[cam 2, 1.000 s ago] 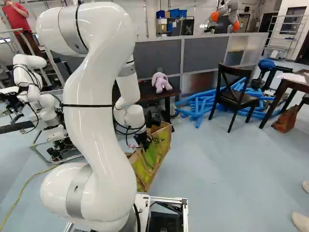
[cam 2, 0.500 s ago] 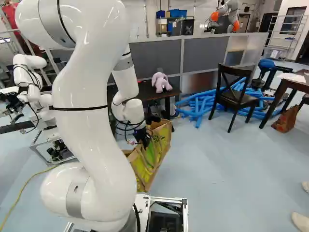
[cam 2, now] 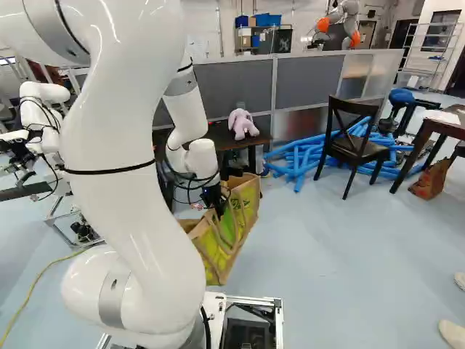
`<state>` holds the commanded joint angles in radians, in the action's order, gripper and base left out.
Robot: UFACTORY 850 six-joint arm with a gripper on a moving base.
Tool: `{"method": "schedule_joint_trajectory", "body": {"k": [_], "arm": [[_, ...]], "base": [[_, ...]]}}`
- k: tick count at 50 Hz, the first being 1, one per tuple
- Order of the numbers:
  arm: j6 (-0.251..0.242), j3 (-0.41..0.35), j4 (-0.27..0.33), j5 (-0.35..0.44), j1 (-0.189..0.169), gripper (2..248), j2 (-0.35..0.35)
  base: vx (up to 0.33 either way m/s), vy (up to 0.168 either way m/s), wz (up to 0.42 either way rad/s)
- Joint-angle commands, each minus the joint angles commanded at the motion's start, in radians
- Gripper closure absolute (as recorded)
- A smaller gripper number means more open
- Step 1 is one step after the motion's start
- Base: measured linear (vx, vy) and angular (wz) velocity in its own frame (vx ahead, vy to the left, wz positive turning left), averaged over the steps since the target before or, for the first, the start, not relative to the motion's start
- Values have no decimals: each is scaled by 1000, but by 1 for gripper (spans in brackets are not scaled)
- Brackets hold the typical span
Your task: Pick up the bag on the ground and place it on the table
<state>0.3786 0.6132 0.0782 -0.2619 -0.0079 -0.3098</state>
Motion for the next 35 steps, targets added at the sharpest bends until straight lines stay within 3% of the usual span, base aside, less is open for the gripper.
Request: {"method": "schedule_joint_trajectory", "body": {"k": [35], "arm": [[0,31,0,-131,-17,229,111]], "base": [[0,0,0]]}}
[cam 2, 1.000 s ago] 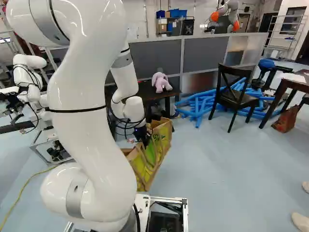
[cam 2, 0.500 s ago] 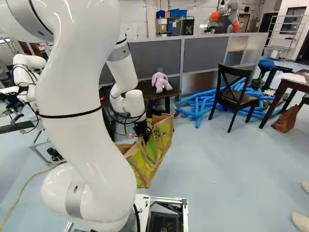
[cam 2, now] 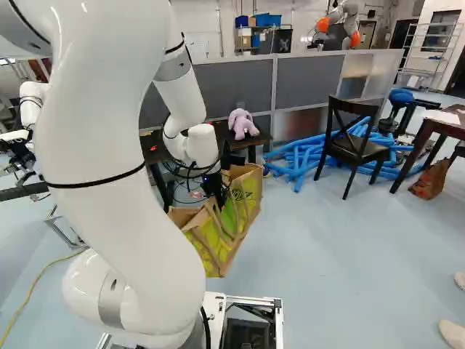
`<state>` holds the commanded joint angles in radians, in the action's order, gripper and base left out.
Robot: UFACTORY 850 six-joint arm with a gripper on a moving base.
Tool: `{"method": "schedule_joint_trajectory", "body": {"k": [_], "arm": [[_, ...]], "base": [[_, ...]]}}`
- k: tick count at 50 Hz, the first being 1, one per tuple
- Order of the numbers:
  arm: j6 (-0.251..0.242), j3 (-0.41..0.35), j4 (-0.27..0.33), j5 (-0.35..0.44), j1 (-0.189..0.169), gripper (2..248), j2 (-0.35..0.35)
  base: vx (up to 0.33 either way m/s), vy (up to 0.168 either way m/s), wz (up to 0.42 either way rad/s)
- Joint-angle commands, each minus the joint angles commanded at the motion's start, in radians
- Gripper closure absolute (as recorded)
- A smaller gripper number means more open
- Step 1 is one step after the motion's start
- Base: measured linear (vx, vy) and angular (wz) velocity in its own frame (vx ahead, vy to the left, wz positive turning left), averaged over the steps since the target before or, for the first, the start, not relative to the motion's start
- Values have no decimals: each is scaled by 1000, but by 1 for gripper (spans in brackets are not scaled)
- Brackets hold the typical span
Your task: Pick up the bag on the ground and place it on the table
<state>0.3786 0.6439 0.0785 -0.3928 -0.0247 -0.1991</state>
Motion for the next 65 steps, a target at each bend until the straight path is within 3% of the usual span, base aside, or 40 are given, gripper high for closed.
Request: {"method": "schedule_joint_trajectory", "body": {"k": [65], "arm": [[0,147,0,-283,3,229,114]], "base": [[0,0,0]]}}
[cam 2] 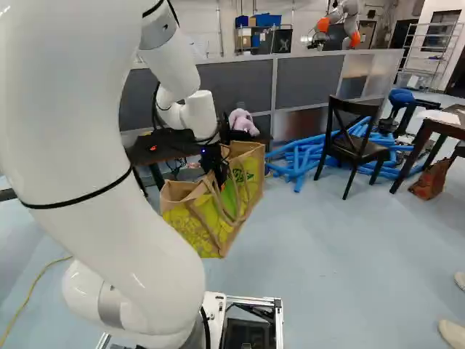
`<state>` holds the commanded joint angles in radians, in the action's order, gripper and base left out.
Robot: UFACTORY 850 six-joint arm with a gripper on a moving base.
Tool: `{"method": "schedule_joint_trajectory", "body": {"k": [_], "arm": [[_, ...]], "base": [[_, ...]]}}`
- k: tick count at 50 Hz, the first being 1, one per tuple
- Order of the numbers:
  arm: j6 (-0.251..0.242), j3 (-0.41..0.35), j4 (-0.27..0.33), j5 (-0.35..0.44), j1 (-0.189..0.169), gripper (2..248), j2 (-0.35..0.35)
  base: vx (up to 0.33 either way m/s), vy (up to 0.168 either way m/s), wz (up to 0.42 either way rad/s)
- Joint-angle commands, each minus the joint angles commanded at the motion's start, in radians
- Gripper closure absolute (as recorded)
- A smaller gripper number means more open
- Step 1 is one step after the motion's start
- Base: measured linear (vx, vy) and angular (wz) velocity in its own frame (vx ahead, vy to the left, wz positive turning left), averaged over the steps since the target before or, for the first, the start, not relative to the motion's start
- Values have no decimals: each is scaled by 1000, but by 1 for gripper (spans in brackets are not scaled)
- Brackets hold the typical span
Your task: Pick up the bag on the ground and place it on the table
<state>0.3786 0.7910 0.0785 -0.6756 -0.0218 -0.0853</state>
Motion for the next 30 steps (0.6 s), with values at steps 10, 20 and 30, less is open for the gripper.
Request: {"method": "schedule_joint_trajectory", "body": {"k": [10,20,30], "arm": [[0,16,0,-29,1,229,18],[0,25,0,-33,1,229,17],[0,25,0,-33,1,229,17]], "base": [[0,0,0],[0,0,0],[3,0,-1]]}}
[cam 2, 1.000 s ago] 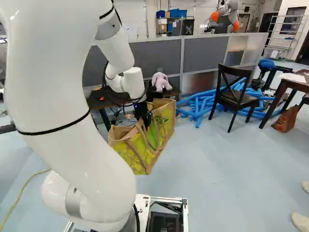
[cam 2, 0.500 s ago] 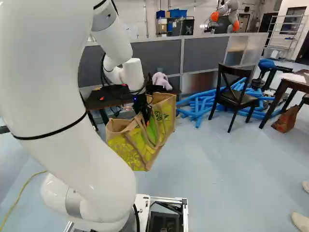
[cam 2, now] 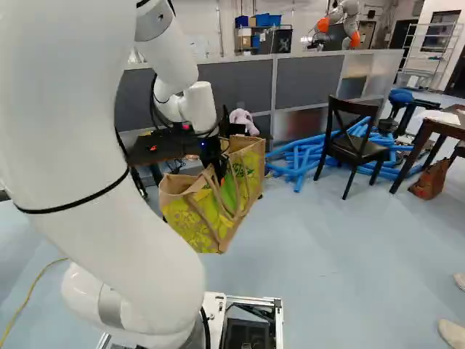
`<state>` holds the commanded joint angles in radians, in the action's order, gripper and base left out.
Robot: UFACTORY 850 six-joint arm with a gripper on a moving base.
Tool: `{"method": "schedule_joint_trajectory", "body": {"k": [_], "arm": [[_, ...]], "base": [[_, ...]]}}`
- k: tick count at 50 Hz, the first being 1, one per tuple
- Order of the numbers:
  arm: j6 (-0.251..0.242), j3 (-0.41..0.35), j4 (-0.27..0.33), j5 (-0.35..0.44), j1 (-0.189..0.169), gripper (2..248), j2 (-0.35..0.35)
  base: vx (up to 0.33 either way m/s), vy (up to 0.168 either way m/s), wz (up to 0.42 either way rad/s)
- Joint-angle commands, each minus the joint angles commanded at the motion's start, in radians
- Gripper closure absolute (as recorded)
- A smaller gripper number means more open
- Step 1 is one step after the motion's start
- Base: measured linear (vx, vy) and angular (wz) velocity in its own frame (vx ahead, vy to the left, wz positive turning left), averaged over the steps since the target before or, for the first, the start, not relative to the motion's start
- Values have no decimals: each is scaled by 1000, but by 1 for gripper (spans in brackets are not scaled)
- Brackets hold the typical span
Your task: Pick up the bag on the ground and place it on the table
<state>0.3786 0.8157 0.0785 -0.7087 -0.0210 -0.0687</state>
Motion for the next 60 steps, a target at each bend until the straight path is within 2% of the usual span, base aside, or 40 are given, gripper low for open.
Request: {"method": "schedule_joint_trajectory", "body": {"k": [17,43,60], "arm": [[0,0,0,0,0,229,0],[0,0,0,0,0,229,0],[0,0,0,0,0,229,0]], "base": [[122,6,34],[177,99,464],[117,42,185]]}}
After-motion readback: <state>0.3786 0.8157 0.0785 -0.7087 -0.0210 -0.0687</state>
